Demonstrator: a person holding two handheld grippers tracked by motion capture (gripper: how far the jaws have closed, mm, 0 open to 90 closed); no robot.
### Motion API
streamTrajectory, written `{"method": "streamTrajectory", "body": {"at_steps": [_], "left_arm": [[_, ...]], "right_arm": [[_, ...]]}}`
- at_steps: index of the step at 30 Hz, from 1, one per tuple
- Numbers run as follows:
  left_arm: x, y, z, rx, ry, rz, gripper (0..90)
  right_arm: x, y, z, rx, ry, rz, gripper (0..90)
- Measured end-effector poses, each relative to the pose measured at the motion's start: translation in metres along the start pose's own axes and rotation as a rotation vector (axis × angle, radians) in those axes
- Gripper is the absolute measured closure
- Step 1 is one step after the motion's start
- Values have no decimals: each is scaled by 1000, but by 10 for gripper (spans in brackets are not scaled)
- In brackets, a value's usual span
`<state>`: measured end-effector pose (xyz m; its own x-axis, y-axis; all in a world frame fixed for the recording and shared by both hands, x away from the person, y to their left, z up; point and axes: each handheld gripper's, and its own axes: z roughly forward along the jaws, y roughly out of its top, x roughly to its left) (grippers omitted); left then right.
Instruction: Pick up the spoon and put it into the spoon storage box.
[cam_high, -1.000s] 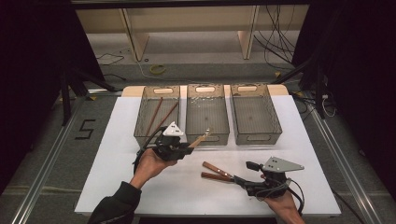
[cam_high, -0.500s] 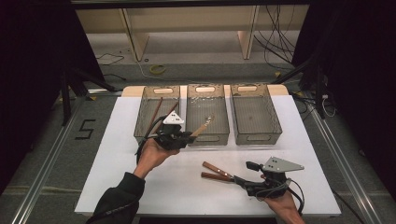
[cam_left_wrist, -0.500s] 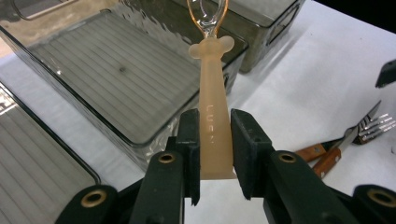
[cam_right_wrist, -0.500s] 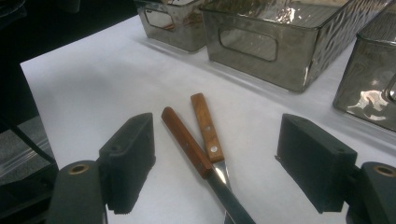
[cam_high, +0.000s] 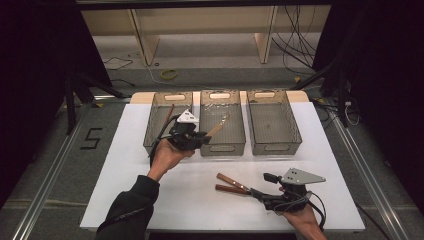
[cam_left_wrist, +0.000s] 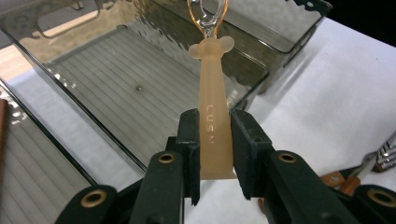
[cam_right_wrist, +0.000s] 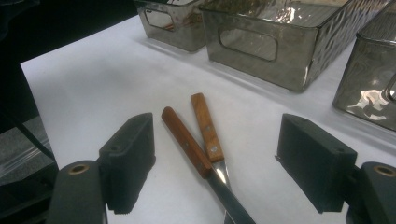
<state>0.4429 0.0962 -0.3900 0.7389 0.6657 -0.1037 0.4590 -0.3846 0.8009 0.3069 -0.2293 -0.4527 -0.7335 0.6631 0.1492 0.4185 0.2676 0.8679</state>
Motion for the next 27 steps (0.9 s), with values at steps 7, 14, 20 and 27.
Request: {"method": "streamTrajectory", "body": {"at_steps": [7,14,20,27], "left_arm": [[8,7,4,-4,16,-9,734],[13,13,8,-4,28,-14,735],[17,19,11,0,44,-8,734],[23,25,17,9,59,-21,734]], "right_arm": [[0,0,0,0,0,0,283],[0,0,0,-1,0,-2,283],[0,0,0,0,1,1,283],[0,0,0,-1,4,2,283]]}}
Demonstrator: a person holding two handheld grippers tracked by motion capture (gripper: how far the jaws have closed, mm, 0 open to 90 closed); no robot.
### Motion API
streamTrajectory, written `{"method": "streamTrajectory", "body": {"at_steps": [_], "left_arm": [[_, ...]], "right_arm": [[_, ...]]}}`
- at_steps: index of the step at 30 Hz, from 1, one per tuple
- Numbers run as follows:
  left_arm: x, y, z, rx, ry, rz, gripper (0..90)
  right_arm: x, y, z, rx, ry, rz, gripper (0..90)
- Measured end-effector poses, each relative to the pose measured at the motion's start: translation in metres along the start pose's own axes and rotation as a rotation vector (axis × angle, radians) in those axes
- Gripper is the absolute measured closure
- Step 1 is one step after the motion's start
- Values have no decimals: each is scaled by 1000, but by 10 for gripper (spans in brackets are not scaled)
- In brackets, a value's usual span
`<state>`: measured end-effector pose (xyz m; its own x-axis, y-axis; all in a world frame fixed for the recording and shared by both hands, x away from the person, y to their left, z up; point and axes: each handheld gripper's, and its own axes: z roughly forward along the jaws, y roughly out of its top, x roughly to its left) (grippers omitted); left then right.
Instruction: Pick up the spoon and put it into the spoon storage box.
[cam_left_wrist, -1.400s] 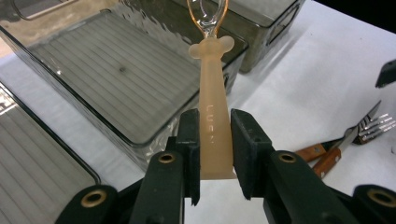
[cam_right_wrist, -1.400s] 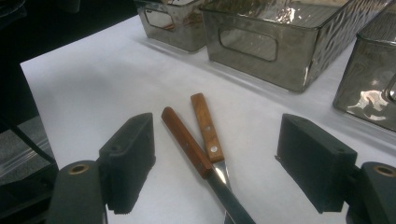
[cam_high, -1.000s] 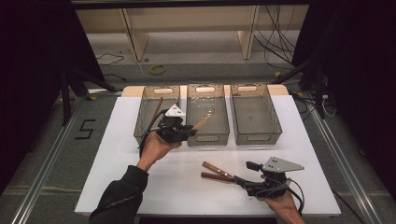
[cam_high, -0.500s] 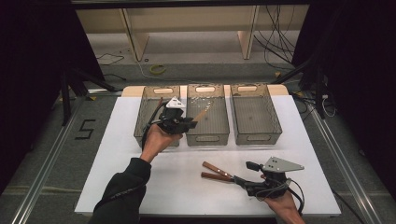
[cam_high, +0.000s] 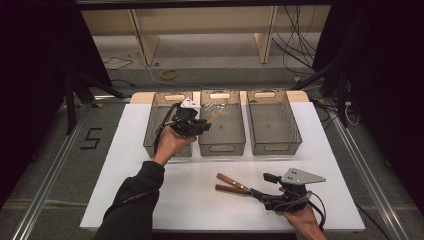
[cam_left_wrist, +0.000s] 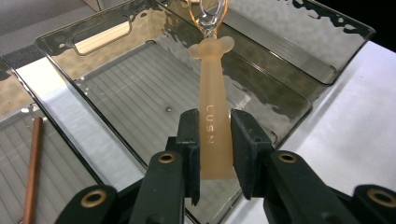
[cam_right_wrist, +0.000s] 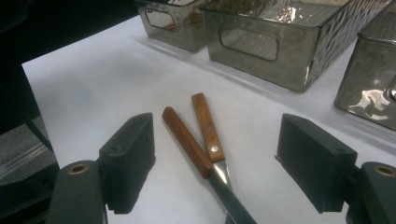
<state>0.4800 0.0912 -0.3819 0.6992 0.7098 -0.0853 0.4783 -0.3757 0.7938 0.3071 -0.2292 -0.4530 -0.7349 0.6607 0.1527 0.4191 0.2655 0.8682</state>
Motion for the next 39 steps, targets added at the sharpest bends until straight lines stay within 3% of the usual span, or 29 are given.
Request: {"method": "streamTrajectory", "body": {"at_steps": [11,39], "left_arm": [[4,9,16,14,11,-21,734],[16,3,45,69,41,-88,733]], "right_arm": [[0,0,0,0,2,0,283],[-1,0,0,1,5,4,283]]}}
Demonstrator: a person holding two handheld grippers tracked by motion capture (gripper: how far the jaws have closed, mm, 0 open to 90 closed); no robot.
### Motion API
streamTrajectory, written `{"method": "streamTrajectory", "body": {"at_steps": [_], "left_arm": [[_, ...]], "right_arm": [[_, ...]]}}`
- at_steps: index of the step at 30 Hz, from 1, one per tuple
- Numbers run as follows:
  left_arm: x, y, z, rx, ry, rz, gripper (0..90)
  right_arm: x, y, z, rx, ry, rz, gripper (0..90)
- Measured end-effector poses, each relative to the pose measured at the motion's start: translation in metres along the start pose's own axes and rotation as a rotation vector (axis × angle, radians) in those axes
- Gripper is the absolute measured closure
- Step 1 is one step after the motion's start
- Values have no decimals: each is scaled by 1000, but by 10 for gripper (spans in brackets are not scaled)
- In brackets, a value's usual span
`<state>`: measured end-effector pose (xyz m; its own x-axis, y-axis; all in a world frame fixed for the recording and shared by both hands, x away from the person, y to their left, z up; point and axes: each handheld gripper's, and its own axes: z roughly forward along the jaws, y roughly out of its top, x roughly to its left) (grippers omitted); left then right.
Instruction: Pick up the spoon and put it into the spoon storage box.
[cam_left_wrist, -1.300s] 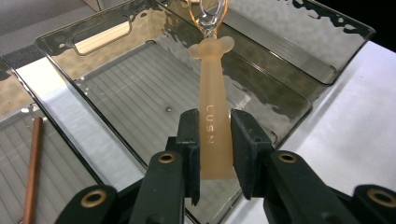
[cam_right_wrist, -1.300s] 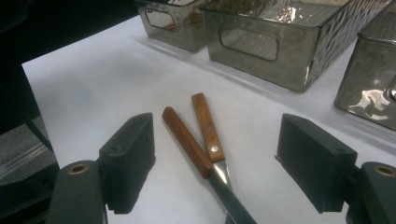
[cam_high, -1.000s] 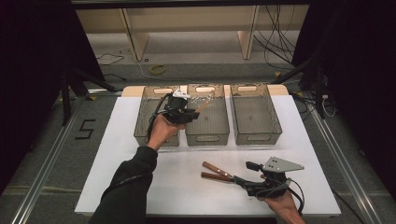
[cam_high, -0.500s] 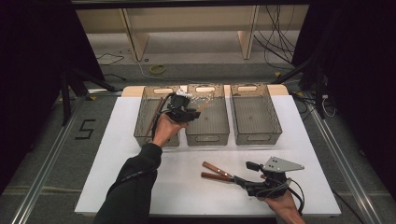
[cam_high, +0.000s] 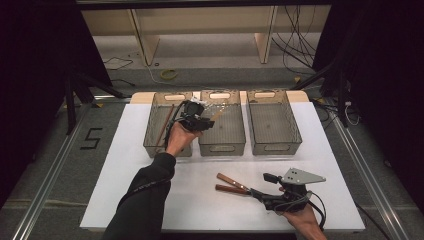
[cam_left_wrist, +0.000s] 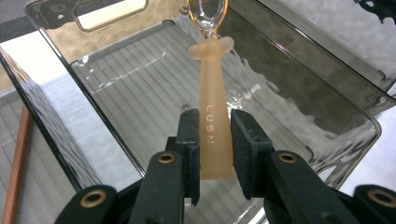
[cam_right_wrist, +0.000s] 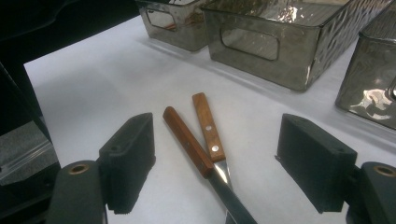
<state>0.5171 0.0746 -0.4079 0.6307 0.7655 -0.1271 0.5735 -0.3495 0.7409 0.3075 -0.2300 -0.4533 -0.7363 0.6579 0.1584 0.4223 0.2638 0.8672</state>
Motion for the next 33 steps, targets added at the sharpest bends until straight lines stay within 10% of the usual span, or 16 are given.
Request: {"method": "streamTrajectory", "body": {"at_steps": [23,33], "left_arm": [[3,-7,18,70,3,-30,715],[-1,-3,3,26,-44,-48,422]], "right_arm": [[0,0,0,0,2,-1,283],[0,0,0,-1,1,0,283]]}}
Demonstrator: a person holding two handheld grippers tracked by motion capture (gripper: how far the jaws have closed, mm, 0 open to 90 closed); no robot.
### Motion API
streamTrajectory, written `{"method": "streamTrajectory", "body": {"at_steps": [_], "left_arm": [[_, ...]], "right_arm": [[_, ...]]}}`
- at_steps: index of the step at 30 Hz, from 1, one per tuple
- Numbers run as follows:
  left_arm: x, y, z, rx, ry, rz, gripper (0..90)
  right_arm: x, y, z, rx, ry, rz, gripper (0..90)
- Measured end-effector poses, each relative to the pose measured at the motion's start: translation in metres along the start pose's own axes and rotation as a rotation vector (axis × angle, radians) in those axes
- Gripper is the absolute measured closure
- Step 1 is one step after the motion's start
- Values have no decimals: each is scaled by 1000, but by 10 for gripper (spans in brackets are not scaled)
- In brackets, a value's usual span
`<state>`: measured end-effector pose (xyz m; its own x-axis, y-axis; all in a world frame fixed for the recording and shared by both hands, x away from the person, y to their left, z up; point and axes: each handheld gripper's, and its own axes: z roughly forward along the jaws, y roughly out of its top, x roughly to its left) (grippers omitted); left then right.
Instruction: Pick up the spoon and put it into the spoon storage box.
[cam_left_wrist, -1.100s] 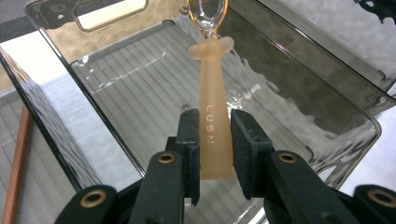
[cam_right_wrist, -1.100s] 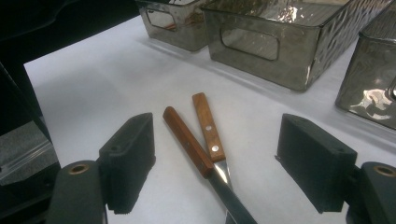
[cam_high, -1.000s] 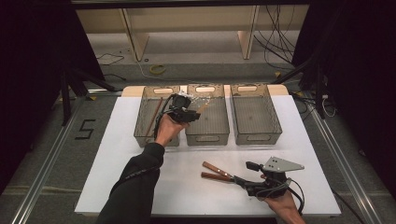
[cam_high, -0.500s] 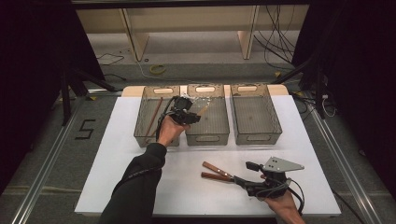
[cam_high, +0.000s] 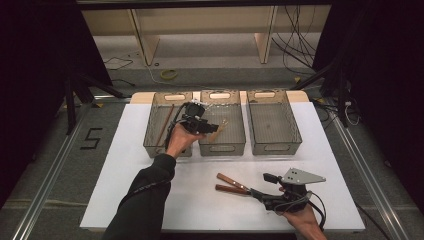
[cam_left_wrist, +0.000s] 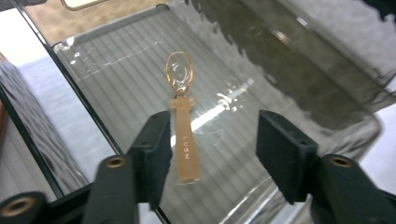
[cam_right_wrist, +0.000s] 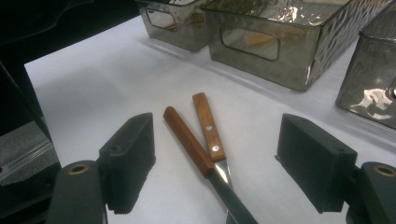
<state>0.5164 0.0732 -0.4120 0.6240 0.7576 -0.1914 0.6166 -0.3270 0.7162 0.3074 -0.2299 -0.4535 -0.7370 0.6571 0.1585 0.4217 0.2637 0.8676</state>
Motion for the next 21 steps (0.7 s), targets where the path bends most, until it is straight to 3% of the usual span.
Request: {"method": "streamTrajectory", "body": {"at_steps": [12,21], "left_arm": [[-3,-17,-39,-89,-68,29,309],[-5,-38,-63,-138,-93,35,275]], "right_arm": [[0,2,-2,-2,-7,-5,283],[5,10,0,62,-5,-80,285]]}}
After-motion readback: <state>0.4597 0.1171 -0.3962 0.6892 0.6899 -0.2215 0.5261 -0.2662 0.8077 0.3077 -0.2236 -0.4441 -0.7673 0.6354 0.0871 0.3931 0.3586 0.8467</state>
